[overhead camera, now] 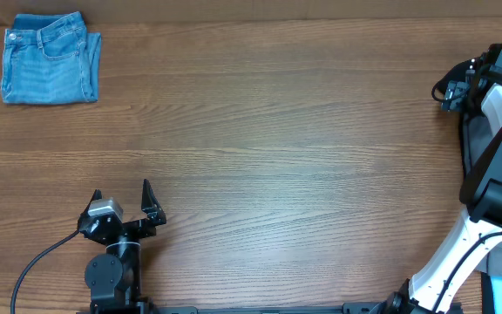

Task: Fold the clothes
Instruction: 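Grasp the grey shorts waistband with the right gripper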

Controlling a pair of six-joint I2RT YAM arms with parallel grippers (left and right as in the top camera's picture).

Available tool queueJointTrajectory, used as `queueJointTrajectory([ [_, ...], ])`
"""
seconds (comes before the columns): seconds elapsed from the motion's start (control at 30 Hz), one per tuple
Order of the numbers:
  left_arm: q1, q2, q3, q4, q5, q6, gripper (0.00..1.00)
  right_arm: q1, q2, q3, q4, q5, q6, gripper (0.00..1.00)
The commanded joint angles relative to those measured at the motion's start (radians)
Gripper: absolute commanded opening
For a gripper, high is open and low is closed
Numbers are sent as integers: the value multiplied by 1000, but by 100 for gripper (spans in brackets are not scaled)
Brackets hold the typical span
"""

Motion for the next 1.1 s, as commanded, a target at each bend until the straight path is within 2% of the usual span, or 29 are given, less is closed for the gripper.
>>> queueJointTrajectory([
  [0.0, -5, -11, -4, 3, 5, 22, 100, -29, 33, 7, 13, 20, 15, 88],
  [0.4, -5, -11, -4, 3, 5, 22, 100, -81, 33, 8, 14, -139, 34, 87],
  [0.67, -5, -11, -4, 3, 5, 22, 100, -114, 33, 8, 0, -135, 34, 86],
  [1.07, -5, -11, -4, 3, 5, 22, 100, -142, 34, 8, -13, -84, 27, 72],
])
